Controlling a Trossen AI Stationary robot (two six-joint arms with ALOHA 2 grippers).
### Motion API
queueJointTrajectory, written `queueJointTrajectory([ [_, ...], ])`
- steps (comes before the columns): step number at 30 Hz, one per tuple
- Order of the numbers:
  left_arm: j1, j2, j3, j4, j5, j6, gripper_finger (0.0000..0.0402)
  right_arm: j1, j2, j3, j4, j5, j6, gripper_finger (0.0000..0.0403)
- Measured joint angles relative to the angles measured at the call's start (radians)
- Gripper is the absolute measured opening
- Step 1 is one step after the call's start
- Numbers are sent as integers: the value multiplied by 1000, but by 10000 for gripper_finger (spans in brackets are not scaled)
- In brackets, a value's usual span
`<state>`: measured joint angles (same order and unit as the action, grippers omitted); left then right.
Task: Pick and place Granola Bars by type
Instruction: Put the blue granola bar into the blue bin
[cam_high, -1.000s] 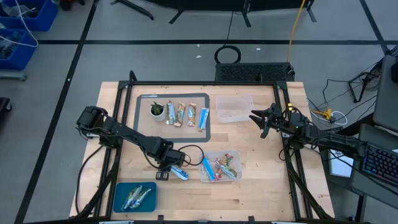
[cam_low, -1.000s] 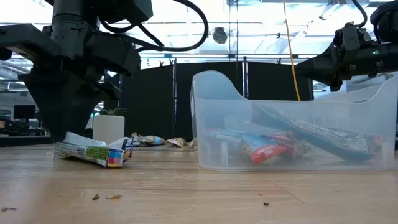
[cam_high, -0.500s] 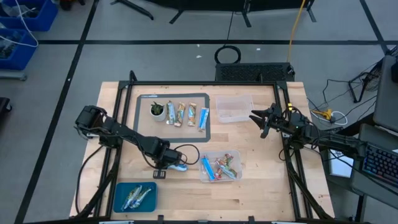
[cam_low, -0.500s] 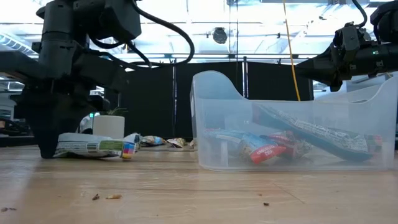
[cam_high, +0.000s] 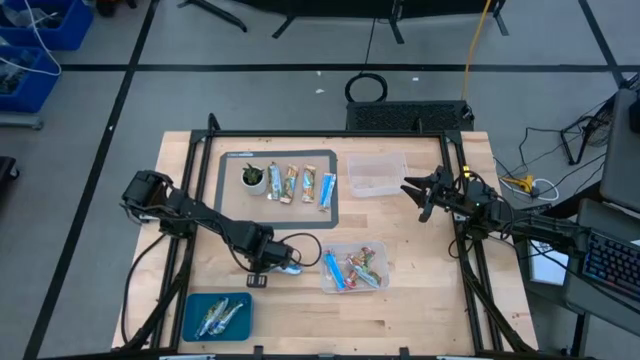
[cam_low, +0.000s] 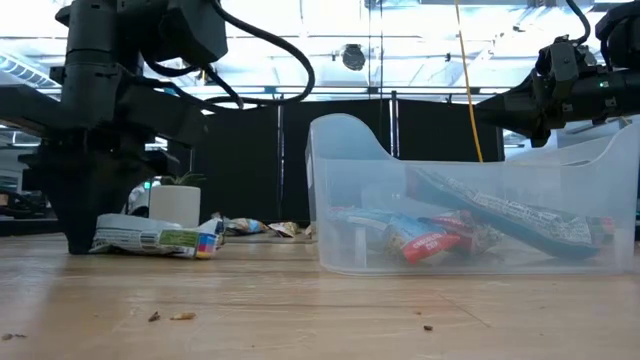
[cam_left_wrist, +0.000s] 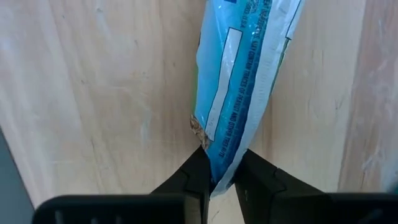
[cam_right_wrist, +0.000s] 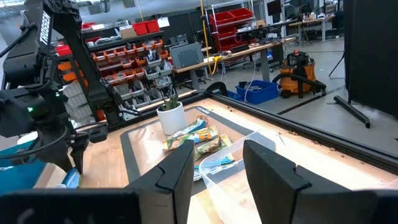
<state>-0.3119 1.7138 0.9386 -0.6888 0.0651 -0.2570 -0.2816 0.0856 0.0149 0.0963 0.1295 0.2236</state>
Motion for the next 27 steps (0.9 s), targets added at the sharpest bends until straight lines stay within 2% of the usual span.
queueJointTrajectory([
  [6,-1,0,2,10,-43,-16,30,0,0,0,0,0,0,130],
  [11,-7,-31,-1,26,-95,-28,26,0,0,0,0,0,0,130],
  [17,-46,-143,-1,28,-171,-44,24,0,0,0,0,0,0,130],
  [27,-175,-369,0,-33,-194,-175,22,0,0,0,0,0,0,130],
])
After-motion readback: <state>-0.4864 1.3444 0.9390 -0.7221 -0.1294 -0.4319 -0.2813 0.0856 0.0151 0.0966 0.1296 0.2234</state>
